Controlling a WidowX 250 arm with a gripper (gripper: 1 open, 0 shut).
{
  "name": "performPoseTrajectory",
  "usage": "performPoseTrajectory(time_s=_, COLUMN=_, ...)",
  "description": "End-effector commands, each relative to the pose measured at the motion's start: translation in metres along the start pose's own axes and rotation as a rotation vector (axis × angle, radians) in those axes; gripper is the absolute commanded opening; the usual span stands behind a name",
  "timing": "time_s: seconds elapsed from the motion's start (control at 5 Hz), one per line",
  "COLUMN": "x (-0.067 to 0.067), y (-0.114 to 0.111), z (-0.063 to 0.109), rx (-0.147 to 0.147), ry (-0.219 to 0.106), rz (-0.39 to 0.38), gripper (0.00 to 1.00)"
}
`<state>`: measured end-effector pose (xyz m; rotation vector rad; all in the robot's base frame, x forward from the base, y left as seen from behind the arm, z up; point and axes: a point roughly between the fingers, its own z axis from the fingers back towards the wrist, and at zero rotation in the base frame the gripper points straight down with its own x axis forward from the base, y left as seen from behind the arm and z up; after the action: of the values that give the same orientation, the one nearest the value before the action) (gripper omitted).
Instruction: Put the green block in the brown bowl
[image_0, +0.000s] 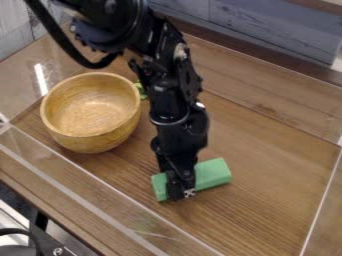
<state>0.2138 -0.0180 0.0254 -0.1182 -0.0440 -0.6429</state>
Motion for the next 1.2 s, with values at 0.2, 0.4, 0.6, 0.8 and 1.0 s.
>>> performPoseTrajectory(time_s=0.2, x=0.008, y=0.01, z=0.019, rx=0.039, ry=-0.052, rz=0.02, gripper=0.0)
performPoseTrajectory(time_s=0.4, x=0.007, y=0.01, z=0.027, rx=0.042, ry=-0.059, rz=0.039, gripper=0.0)
performPoseTrajectory(time_s=0.6, x=0.007, y=0.012, z=0.043, rx=0.052, ry=-0.07, rz=0.07, gripper=0.0)
performPoseTrajectory(time_s=0.8, x=0.005, y=0.015, z=0.059, rx=0.062, ry=-0.08, rz=0.104, gripper=0.0)
performPoseTrajectory(time_s=1.0, x=-0.001, y=0.024, z=0.08, rx=0.077, ry=-0.09, rz=0.152, gripper=0.0)
